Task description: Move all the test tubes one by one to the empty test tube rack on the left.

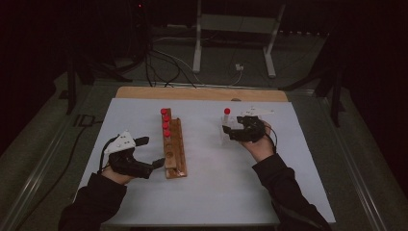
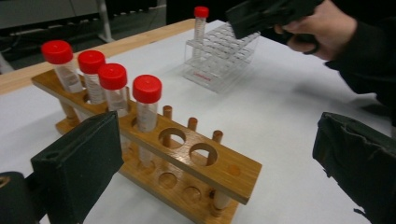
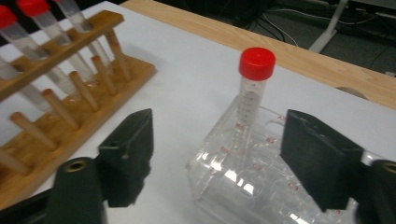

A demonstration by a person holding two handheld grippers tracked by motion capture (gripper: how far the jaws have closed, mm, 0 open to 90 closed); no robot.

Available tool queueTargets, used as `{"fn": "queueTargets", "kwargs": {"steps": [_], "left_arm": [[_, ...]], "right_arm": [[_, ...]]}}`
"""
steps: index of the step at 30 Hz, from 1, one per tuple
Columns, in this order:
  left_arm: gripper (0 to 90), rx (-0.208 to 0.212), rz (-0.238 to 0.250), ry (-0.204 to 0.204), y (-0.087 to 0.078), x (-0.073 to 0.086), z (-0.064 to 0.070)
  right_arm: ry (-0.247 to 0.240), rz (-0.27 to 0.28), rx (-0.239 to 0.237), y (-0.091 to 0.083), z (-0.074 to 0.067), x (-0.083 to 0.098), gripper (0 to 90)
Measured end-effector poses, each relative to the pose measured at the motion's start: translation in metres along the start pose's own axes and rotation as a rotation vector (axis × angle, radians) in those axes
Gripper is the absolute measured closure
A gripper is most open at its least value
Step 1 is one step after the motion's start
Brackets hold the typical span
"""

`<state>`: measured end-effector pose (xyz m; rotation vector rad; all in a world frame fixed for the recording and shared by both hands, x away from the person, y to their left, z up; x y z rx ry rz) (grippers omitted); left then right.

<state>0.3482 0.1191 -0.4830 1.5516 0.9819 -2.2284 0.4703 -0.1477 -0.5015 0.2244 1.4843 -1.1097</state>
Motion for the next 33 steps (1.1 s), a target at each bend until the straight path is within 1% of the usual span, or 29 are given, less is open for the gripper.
{"fn": "queueTargets", "kwargs": {"steps": [2, 3, 4, 7, 9, 10, 12, 13, 15, 19, 20, 22, 26, 28, 31, 33], "left_arm": [[2.3, 0.008, -0.002, -0.005, 0.000, 0.001, 0.000], [2.3, 0.003, 0.000, -0.005, 0.001, 0.001, 0.000], [2.3, 0.008, -0.004, -0.007, 0.001, 0.002, 0.000], [2.3, 0.011, -0.012, -0.009, 0.002, 0.004, 0.000], [2.3, 0.007, -0.011, -0.007, 0.003, 0.004, 0.000], [2.3, 0.013, -0.016, -0.010, 0.003, 0.004, 0.000], [2.3, 0.010, -0.017, -0.008, 0.003, 0.005, 0.000], [2.3, 0.016, -0.017, -0.011, 0.003, 0.005, 0.000], [2.3, 0.009, -0.015, -0.007, 0.003, 0.005, 0.000], [2.3, 0.012, -0.017, -0.005, 0.003, 0.005, 0.001], [2.3, 0.009, -0.017, -0.004, 0.003, 0.005, 0.000], [2.3, 0.012, -0.018, -0.007, 0.003, 0.006, 0.000], [2.3, 0.010, -0.020, -0.011, 0.004, 0.006, -0.001], [2.3, 0.009, -0.019, -0.010, 0.003, 0.005, -0.001], [2.3, 0.006, -0.020, -0.008, 0.003, 0.006, -0.001], [2.3, 0.004, -0.020, -0.008, 0.004, 0.006, -0.001]], "right_arm": [[-0.001, -0.007, -0.009, 0.004, 0.002, 0.001, 37.7], [-0.007, -0.013, 0.000, 0.006, 0.004, 0.001, 38.4], [-0.007, -0.020, 0.008, 0.009, 0.006, 0.001, 39.2], [0.003, -0.033, 0.016, 0.016, 0.011, 0.003, 43.6], [-0.013, -0.050, 0.031, 0.020, 0.014, 0.004, 48.3], [-0.014, -0.055, 0.033, 0.022, 0.015, 0.004, 49.9], [-0.016, -0.062, 0.036, 0.025, 0.016, 0.003, 53.1], [-0.016, -0.065, 0.037, 0.027, 0.017, 0.003, 54.1], [-0.008, -0.072, 0.036, 0.031, 0.019, 0.003, 56.6], [0.001, -0.086, 0.039, 0.038, 0.022, 0.005, 61.5], [0.004, -0.092, 0.038, 0.040, 0.022, 0.006, 63.9], [0.009, -0.104, 0.038, 0.043, 0.023, 0.008, 65.0], [0.024, -0.099, 0.040, 0.046, 0.025, 0.007, 68.3], [0.016, -0.100, 0.047, 0.046, 0.025, 0.007, 68.7], [0.011, -0.097, 0.042, 0.047, 0.024, 0.006, 73.6], [0.011, -0.096, 0.045, 0.048, 0.023, 0.005, 74.6]]}}
Point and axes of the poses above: each handheld gripper's, and its own axes: y roughly forward along the jaws, x roughly out of its underside, z roughly to its right, the point moved 10 cm from there along y, roughly forward along the jaws, and after that the axes turned 11 degrees about -y, right-handed, at the moved point
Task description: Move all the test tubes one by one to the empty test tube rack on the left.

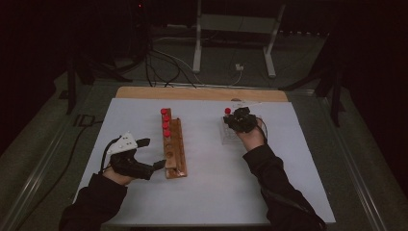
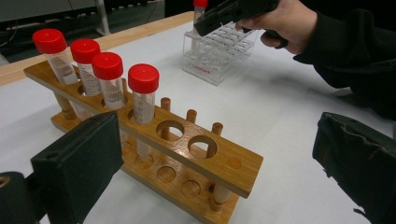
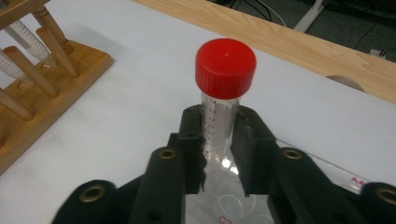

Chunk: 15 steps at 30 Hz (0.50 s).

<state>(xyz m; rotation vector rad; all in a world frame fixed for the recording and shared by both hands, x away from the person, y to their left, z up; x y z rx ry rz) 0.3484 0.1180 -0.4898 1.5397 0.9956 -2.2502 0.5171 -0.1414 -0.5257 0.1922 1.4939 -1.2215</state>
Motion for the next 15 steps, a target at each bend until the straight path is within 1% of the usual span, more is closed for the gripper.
{"fn": "queueTargets", "kwargs": {"steps": [7, 15], "left_arm": [[2.3, 0.001, -0.007, -0.007, 0.001, 0.001, -0.001], [2.3, 0.006, -0.011, -0.006, 0.002, 0.001, 0.001]], "right_arm": [[-0.014, 0.004, 0.005, -0.003, 0.000, -0.002, 75.2], [-0.027, 0.018, 0.010, -0.016, 0.001, -0.009, 75.2]]}}
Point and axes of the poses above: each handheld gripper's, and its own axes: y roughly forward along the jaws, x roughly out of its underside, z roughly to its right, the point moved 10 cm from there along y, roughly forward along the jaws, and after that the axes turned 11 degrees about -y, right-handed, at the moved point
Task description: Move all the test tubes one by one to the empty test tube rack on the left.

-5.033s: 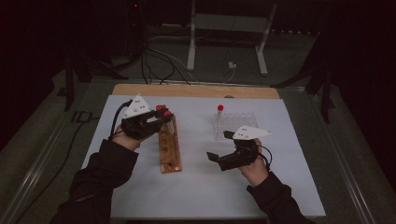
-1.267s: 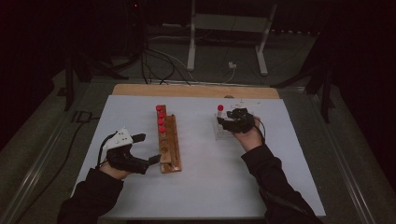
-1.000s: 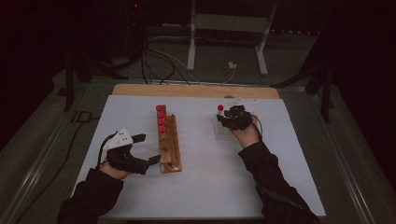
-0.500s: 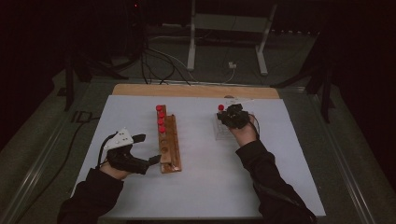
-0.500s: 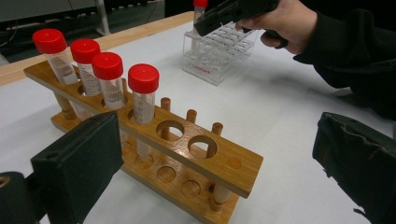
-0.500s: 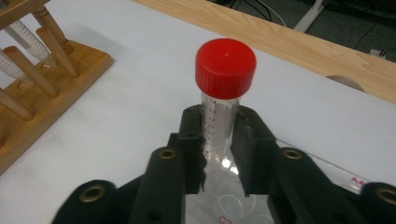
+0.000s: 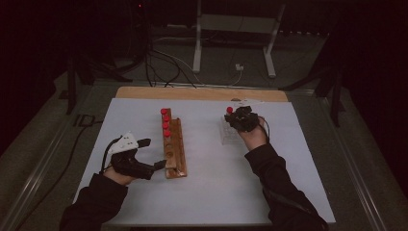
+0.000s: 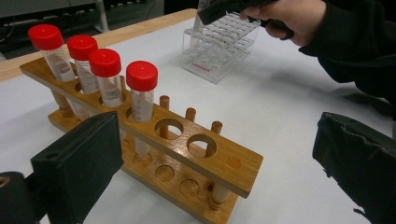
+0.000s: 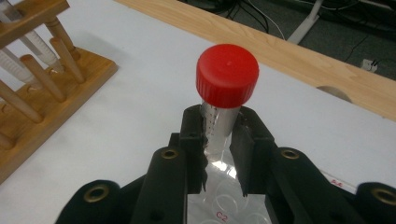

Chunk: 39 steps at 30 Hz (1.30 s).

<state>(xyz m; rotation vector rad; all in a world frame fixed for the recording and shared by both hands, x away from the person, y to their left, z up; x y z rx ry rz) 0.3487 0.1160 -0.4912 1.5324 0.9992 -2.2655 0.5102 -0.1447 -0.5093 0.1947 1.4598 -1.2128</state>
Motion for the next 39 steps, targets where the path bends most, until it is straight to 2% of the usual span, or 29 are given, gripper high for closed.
{"fn": "queueTargets", "kwargs": {"steps": [16, 21, 28, 39], "left_arm": [[2.4, 0.025, 0.006, 0.003, 0.000, -0.009, 0.008], [2.4, 0.036, 0.004, 0.010, 0.002, -0.013, 0.012], [2.4, 0.050, 0.008, 0.019, 0.004, -0.020, 0.017], [2.4, 0.072, 0.007, 0.041, 0.012, -0.030, 0.028]], "right_arm": [[-0.035, 0.051, 0.019, -0.038, 0.002, -0.023, 75.3], [-0.051, 0.072, 0.009, -0.051, -0.003, -0.029, 75.3], [-0.072, 0.093, -0.031, -0.065, -0.017, -0.031, 75.3], [-0.132, 0.092, -0.116, -0.077, -0.054, -0.023, 75.3]]}}
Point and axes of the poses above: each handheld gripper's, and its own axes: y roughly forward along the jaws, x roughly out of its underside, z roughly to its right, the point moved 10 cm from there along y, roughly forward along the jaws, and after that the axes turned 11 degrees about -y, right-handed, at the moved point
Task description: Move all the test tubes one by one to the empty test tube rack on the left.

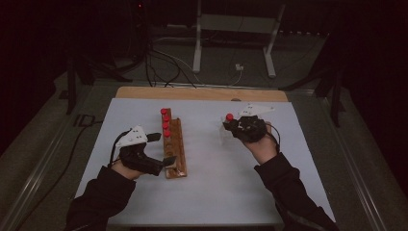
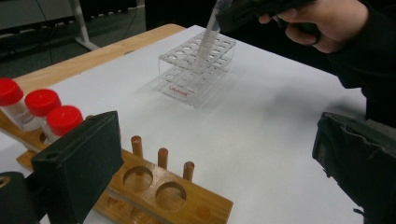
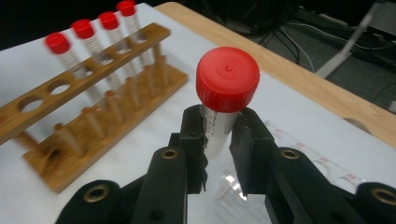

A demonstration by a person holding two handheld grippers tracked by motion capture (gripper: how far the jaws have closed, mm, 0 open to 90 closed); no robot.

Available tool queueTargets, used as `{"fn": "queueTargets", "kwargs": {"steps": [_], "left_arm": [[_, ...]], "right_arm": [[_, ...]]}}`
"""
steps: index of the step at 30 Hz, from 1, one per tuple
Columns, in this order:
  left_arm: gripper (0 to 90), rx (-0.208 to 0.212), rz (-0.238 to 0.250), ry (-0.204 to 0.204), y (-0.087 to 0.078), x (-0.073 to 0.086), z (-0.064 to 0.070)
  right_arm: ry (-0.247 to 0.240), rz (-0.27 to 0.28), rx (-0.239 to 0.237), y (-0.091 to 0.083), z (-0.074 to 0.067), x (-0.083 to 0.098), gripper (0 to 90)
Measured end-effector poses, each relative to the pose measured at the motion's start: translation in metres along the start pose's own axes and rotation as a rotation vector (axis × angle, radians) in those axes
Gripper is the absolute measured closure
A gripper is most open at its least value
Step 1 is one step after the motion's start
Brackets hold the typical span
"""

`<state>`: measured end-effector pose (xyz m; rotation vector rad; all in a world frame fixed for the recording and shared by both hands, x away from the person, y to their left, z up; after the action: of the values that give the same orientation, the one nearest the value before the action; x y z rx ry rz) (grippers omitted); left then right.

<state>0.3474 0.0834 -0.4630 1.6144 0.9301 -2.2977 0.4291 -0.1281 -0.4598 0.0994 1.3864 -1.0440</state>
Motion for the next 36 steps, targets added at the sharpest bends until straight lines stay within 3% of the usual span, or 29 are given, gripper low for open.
{"fn": "queueTargets", "kwargs": {"steps": [14, 23, 31, 36], "left_arm": [[2.5, 0.060, -0.004, 0.030, 0.022, -0.010, 0.023], [4.1, 0.099, -0.017, 0.048, 0.040, -0.015, 0.038], [17.4, 0.144, -0.027, 0.084, 0.055, -0.017, 0.052], [25.9, 0.150, -0.048, 0.097, 0.066, -0.016, 0.057]], "right_arm": [[-0.047, 0.013, -0.106, -0.009, -0.049, 0.005, 75.3], [-0.067, -0.026, -0.182, -0.002, -0.082, 0.023, 75.3], [-0.079, -0.039, -0.214, -0.001, -0.095, 0.030, 75.3], [-0.080, -0.037, -0.226, -0.003, -0.100, 0.031, 75.3]]}}
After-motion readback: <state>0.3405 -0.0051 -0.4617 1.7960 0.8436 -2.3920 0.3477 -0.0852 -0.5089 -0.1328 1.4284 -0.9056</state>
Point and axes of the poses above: each handheld gripper's, and its own axes: y roughly forward along the jaws, x roughly out of its underside, z roughly to its right, the point moved 10 cm from there along y, roughly forward along the jaws, and after that the axes turned 11 degrees about -y, right-handed, at the moved point
